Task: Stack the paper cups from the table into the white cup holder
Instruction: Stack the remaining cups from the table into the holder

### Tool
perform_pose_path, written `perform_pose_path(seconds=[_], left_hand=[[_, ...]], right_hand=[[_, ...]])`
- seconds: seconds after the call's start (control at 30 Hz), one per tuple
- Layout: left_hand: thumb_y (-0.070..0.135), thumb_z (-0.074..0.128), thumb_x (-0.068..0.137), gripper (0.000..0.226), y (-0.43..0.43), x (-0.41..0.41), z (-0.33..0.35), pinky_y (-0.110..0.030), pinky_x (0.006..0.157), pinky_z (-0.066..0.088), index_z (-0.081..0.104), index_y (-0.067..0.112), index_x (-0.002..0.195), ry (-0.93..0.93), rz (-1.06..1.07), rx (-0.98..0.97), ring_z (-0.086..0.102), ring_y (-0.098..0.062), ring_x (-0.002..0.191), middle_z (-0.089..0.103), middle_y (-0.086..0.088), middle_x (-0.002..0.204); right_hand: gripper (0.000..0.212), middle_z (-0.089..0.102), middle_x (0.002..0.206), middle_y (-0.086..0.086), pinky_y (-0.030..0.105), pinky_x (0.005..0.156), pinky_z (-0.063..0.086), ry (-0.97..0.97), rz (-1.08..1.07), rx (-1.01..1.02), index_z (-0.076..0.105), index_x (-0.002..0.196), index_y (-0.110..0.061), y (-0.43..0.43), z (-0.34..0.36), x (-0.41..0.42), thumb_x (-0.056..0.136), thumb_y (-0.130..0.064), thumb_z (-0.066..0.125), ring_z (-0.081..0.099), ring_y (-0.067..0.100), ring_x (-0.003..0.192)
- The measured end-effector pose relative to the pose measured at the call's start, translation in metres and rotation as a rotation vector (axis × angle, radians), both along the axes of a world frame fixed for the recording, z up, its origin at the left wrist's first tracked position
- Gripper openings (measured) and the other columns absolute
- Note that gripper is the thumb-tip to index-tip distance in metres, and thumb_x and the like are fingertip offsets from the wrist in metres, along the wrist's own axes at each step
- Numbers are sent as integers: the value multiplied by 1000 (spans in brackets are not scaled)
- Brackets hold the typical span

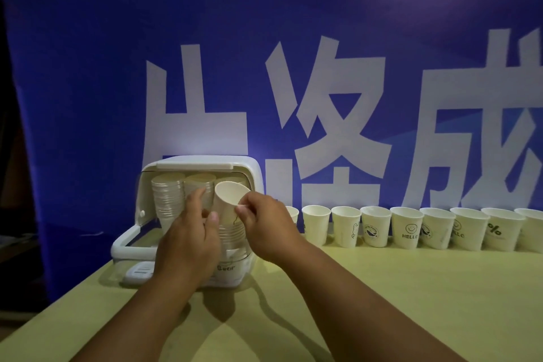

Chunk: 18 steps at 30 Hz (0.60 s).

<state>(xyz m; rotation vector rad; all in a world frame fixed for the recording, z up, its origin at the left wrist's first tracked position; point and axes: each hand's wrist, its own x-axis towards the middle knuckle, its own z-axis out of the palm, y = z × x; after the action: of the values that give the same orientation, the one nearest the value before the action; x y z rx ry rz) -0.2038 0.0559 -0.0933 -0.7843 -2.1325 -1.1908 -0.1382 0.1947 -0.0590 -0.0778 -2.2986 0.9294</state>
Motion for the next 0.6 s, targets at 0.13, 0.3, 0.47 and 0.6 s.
perform_pose_path(seconds=[0.13, 0.3, 0.47, 0.6], left_hand=[[46, 35, 104, 45, -2, 2, 3, -47, 80, 61, 30, 43, 149, -2, 4, 15, 60, -17, 108, 55, 10, 129], [44, 37, 106, 43, 0, -3, 1, -47, 90, 59, 45, 33, 148, -6, 13, 2, 57, -16, 116, 58, 11, 132], [39, 48, 103, 35, 3, -8, -1, -40, 81, 59, 71, 17, 117, -18, 104, -14, 61, -18, 99, 65, 2, 109], [34, 59, 100, 29, 3, -10, -1, -37, 77, 59, 73, 14, 115, -47, 103, 15, 64, -20, 96, 68, -2, 108]], right_hand=[[27, 65, 108, -9, 27, 85, 54, 3, -11, -56, 58, 125, -29, 0, -1, -1, 99, -38, 58, 62, 11, 95], [43, 61, 134, -5, 38, 99, 53, -18, -87, -29, 53, 142, -27, -1, -12, -11, 102, -42, 49, 59, 15, 117], [40, 62, 132, -8, 24, 91, 47, -67, -125, -5, 58, 140, -30, -2, -24, -13, 101, -38, 54, 61, 13, 112], [42, 63, 133, -10, 29, 96, 52, -50, -140, -43, 57, 141, -31, -3, -30, -15, 99, -39, 57, 63, 13, 111]])
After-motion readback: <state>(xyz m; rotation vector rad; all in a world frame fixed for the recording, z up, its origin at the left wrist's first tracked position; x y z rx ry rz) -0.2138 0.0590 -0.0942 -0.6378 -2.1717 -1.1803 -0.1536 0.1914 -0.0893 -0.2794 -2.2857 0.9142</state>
